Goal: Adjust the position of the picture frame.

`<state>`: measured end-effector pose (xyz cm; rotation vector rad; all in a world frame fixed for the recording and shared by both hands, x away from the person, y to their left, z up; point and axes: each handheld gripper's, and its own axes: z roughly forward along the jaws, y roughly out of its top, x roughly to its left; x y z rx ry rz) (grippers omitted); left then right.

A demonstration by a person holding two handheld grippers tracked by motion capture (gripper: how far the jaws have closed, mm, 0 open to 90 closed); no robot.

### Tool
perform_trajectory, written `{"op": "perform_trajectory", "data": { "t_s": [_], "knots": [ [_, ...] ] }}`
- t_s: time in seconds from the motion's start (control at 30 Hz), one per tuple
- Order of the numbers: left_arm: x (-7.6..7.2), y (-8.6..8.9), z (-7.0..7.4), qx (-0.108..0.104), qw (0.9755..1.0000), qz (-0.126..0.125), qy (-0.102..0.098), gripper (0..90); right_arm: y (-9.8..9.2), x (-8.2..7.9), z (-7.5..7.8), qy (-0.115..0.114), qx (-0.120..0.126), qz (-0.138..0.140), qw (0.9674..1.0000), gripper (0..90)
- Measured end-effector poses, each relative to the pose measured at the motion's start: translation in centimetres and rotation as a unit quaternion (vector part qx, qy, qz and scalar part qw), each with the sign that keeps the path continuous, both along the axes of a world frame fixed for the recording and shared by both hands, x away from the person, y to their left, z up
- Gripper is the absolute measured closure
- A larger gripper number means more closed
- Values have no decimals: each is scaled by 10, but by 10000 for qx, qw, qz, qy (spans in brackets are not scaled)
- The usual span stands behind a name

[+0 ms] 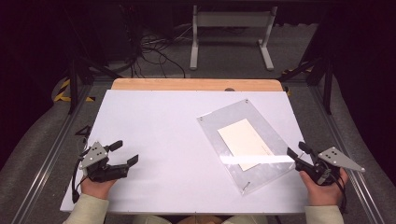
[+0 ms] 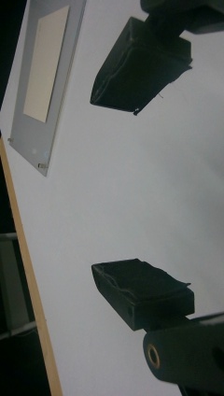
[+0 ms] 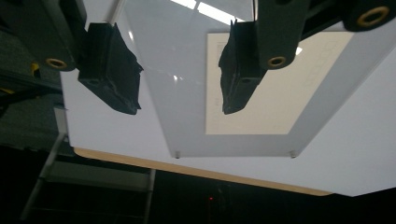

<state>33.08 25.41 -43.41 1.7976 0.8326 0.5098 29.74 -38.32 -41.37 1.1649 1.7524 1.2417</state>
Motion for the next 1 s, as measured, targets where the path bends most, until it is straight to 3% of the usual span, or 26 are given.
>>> {"op": "perform_trajectory", "data": {
  "t_s": [0.13,0.23,0.27,0.37,0.43,0.47,0.67,1.0],
  "knots": [
    [-2,-2,1,47,9999,-53,-77,174,-14,1,-3,102,-20,-285,9995,464],
    [0,-2,0,81,9999,-75,-25,174,-21,2,-5,209,-14,-448,9988,459],
    [0,-2,-1,65,10000,-63,-23,174,-26,2,-9,343,-19,-574,9978,458],
    [-1,-2,0,76,9999,-64,-22,174,-31,5,-15,566,-61,-607,9965,481],
    [-1,-2,0,81,9999,-61,-14,174,-31,6,-17,651,-65,-586,9961,497],
    [-1,-3,0,86,9999,-58,-13,174,-30,9,-20,804,-61,-485,9956,546],
    [0,-4,-1,123,9999,-70,6,175,-28,13,-26,1107,-223,-271,9932,682],
    [0,-4,-1,154,9999,-66,7,175,-25,16,-29,1225,-343,-180,9917,784]
  ]
}}
